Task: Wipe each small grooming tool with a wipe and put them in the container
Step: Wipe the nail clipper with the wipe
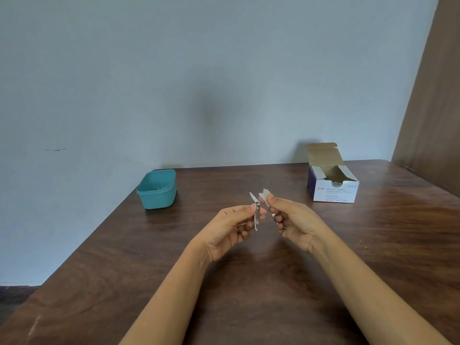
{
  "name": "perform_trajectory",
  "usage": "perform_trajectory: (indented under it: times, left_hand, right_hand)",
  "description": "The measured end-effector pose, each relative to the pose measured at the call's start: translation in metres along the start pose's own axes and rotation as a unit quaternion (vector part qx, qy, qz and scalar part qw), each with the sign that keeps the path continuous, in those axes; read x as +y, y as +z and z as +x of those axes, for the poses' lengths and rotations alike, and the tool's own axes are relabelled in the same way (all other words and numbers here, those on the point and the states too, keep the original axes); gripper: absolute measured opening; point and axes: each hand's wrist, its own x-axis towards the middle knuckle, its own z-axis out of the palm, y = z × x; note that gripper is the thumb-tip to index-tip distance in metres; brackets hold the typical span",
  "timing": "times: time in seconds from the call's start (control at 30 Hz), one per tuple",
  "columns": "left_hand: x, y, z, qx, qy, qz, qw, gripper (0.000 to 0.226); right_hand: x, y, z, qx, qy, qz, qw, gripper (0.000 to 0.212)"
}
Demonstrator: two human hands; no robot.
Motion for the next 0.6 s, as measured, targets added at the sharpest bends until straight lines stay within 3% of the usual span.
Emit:
perform_trajectory:
  times: [0.07, 0.17, 0.3, 0.5, 0.6]
  left_hand:
    - [0.0007, 0.0, -0.001, -0.015, -0.006, 0.01, 1.0, 0.021]
    - [0.0011, -0.0003, -0.0018, -0.032, -0.018, 0.02, 0.999, 0.019]
    - [0.0013, 0.0008, -0.0025, -0.043, -0.029, 0.034, 0.998, 0.019]
    - [0.0013, -0.0008, -0.0024, -0.05, -0.026, 0.037, 0.998, 0.016]
    - [0.0011, -0.0012, -0.0021, -0.053, -0.029, 0.04, 0.997, 0.019]
  right_hand:
    - [-0.0018, 0.0011, -0.0022, -0.028, 0.022, -0.011, 0.999, 0.015]
    - [-0.0033, 0.0002, -0.0038, -0.08, 0.048, -0.036, 0.995, 0.037]
    - [-0.0058, -0.0011, -0.006, -0.118, 0.053, -0.054, 0.99, 0.027]
    - [-0.0041, -0.0007, -0.0036, -0.03, 0.04, -0.094, 0.994, 0.027]
    - [-0.0047, -0.0002, -0.006, -0.034, 0.045, -0.1, 0.993, 0.026]
